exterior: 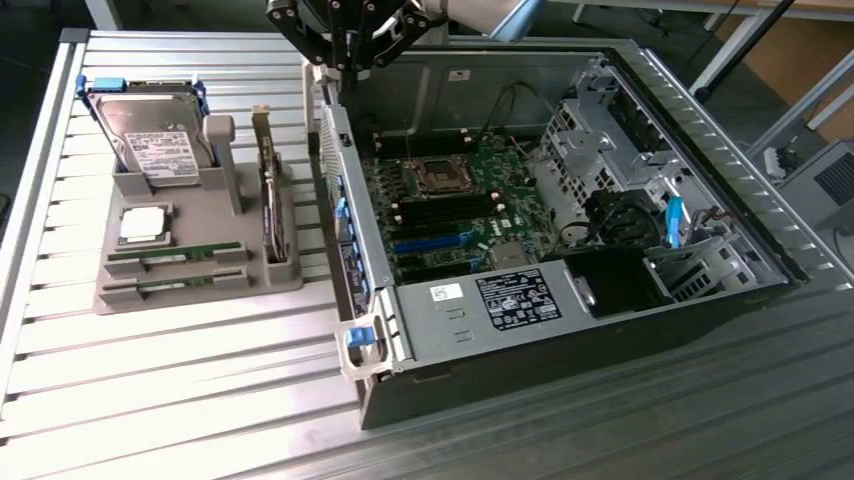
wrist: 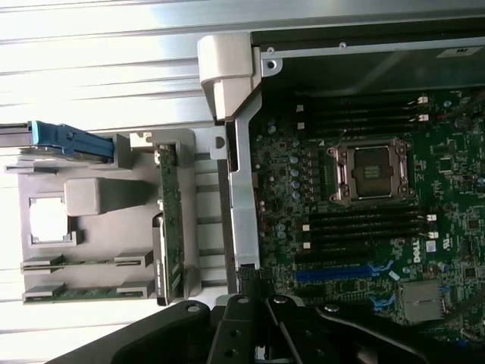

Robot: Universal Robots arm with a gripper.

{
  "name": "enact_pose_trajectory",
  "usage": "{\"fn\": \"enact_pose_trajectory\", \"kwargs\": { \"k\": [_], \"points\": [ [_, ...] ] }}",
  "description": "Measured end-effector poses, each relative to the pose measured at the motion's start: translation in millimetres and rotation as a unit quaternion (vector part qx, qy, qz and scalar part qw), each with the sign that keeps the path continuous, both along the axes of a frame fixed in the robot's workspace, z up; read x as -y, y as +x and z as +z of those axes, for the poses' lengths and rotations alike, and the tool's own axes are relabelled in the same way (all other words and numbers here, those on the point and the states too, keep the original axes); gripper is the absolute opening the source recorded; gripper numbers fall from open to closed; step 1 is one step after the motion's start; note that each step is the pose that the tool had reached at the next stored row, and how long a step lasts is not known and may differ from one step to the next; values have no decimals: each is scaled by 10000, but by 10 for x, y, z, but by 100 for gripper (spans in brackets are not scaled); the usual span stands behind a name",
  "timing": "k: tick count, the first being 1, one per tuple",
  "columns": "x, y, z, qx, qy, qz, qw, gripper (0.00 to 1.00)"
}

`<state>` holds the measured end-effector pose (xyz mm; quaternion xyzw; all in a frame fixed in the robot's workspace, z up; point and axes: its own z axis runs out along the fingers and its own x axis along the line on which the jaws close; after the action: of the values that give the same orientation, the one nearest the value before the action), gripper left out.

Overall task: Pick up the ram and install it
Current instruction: 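Reach for the ram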

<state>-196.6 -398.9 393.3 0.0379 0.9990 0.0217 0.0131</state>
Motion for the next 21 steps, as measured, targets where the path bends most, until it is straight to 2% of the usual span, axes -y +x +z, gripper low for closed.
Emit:
{"fn": "enact_pose_trajectory", "kwargs": {
  "k": [21],
  "points": [
    [0, -145, 0, 0, 0, 0, 10000, 9]
  ]
}}
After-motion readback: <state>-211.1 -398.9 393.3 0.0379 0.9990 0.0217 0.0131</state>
